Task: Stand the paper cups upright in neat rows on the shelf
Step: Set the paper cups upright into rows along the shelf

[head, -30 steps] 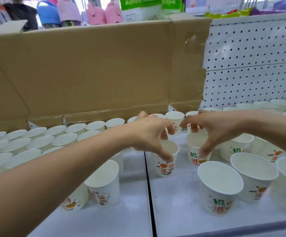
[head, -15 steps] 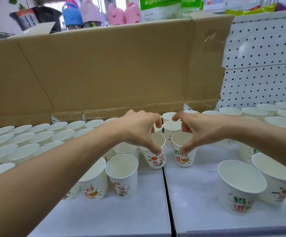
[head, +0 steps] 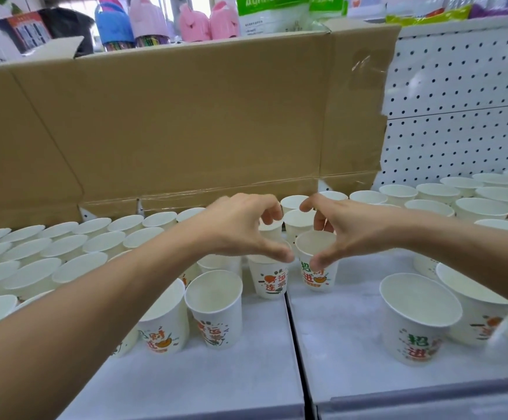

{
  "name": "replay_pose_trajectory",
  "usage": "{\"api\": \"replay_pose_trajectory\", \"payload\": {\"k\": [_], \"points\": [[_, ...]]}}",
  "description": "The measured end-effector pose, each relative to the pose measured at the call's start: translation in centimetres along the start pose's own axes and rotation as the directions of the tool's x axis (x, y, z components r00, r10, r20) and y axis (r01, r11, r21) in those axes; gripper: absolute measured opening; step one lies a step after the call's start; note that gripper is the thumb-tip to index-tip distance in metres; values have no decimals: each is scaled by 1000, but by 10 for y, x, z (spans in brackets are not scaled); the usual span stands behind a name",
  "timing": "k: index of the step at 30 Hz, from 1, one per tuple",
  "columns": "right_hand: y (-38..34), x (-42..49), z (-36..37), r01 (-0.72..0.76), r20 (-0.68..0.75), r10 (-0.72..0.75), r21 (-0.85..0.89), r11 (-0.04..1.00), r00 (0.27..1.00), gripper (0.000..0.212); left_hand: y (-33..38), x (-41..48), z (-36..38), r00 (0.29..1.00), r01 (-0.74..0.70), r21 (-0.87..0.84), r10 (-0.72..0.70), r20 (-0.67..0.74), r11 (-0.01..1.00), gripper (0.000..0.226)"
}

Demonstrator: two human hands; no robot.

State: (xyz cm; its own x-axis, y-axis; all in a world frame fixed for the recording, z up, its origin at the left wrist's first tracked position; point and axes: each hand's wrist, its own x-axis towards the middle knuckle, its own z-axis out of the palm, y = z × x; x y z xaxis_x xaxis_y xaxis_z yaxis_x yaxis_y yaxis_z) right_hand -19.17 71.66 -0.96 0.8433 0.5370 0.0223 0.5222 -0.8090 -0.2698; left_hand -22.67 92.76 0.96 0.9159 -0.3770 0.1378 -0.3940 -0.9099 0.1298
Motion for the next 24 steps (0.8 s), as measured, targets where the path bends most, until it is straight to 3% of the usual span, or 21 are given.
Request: {"api": "replay_pose_trajectory", "payload": {"k": [3, 6, 13, 24], "points": [[0, -2, 0, -29, -8, 29, -9, 1000, 1000, 96, 1, -3, -1, 995, 92, 276, -76, -69, 957, 75], [-2, -5, 1, -85, -40, 83, -51, 995, 996, 93, 2, -3, 5, 992, 117, 374, -90, -87, 920, 82], [-9, -8, 2, -100, -57, 97, -63, 993, 994, 85, -3, -1, 9, 994, 101, 267, -86, -66, 958, 67], [-9, -12, 6, -105, -44, 105, 16, 994, 993, 85, -6, -10, 7, 992, 123, 86, -121, -34, 989, 66]]}}
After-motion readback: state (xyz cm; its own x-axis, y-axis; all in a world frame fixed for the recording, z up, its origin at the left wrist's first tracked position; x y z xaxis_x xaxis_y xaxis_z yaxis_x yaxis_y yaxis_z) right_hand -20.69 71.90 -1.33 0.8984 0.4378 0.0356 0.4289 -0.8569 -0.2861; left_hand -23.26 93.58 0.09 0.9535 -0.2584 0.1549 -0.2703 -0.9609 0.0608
